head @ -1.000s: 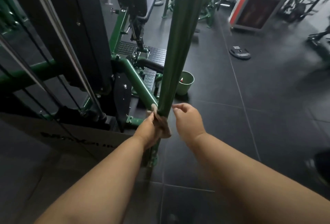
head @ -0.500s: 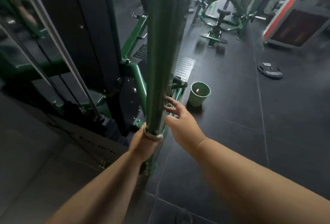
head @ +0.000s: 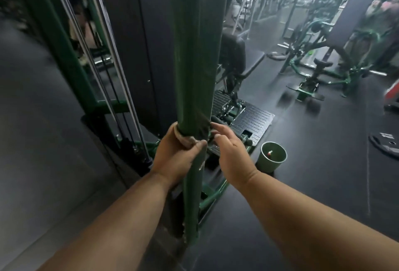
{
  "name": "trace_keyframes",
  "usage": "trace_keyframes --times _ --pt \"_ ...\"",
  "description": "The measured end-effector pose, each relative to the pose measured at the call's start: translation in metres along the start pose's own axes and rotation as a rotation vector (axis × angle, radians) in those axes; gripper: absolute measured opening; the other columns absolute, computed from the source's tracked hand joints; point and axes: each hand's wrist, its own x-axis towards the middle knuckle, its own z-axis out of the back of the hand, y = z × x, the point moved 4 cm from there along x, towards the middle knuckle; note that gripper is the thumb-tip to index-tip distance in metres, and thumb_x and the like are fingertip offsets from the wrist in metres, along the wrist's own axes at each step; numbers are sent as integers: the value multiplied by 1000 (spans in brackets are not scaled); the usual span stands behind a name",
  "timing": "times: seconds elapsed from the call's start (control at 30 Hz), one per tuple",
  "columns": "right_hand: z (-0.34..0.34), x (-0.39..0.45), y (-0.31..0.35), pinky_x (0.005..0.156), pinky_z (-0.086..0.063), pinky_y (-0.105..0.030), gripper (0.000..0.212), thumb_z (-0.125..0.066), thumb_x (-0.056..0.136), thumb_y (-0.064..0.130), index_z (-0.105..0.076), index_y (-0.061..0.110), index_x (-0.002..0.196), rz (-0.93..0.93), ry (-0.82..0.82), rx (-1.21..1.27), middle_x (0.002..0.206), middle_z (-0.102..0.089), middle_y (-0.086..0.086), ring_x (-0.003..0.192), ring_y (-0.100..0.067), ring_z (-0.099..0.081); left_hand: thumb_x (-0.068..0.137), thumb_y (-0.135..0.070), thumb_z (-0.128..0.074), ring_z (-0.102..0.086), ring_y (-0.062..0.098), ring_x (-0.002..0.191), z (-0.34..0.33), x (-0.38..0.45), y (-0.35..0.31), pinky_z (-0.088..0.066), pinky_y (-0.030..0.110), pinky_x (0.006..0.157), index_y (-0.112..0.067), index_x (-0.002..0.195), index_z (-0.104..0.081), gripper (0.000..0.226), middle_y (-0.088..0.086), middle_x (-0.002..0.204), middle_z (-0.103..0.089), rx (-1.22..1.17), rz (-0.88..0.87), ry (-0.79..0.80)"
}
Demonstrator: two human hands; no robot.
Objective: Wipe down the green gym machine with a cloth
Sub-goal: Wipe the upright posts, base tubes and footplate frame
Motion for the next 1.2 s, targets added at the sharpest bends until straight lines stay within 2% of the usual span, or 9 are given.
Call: trace_keyframes --times 0.1,0.27,0.37,0.5,0.6,0.7,0.83,0.97,1.2 --pt "4 2 3 92 -52 -23 36 -41 107 13 -69 29 122 17 -14 -39 111 -77 8 106 -4 -69 86 -15 -87 -77 16 96 -4 -3 9 -61 47 94 -22 117 -63 40 1 99 -79 28 33 51" --pt "4 2 0 91 -48 -19 33 -43 107 20 -68 38 119 -9 -8 -86 110 -76 18 106 3 -67 76 -46 -91 -77 13 97 -10 -17 64 -61 53 93 -35 107 -66 41 -6 101 -80 48 220 110" --pt "2 0 1 97 -47 -23 33 -43 106 24 -68 38 121 -5 17 -96 112 -75 20 109 4 -66 78 -38 -90 -77 14 93 -12 -22 55 -61 51 93 -36 102 -67 33 -6 97 -80 -13 263 77" --pt "5 8 19 89 -47 -20 34 -41 108 17 -71 25 122 38 -26 -24 110 -77 10 105 0 -69 82 -19 -90 -78 16 88 -1 -3 0 -62 50 92 -22 104 -65 33 0 88 -80 -29 127 30" --pt "3 18 30 78 -52 -18 36 -42 105 25 -72 18 123 59 -49 33 107 -77 2 97 -5 -70 81 -25 -92 -78 15 90 10 13 -43 -62 48 91 -22 105 -65 36 -2 88 -80 30 -29 57" --pt "-1 26 38 73 -54 -17 37 -35 109 10 -70 8 121 88 -38 94 102 -78 -4 90 -8 -72 83 -30 -91 -78 22 93 21 19 -76 -63 50 89 -24 108 -67 35 2 94 -80 -9 -113 93" --pt "0 35 37 66 -52 -15 38 -31 108 7 -69 10 108 97 -24 116 85 -76 3 77 -4 -70 87 -29 -88 -78 19 92 29 22 -109 -63 47 87 -24 106 -66 29 1 93 -79 67 -216 99" --pt "1 48 40 68 -51 -17 37 -37 102 24 -69 6 106 97 14 122 91 -73 -4 81 -8 -67 88 -29 -87 -77 11 95 29 27 -107 -63 42 89 -23 112 -66 33 -5 97 -80 180 -214 127" --pt "8 68 38 82 -53 -42 35 -41 98 35 -74 23 93 57 150 59 89 -74 -1 87 -20 -68 86 -23 -88 -77 17 103 9 11 -61 -62 45 96 -18 120 -71 39 -1 105 -81 103 -3 1"
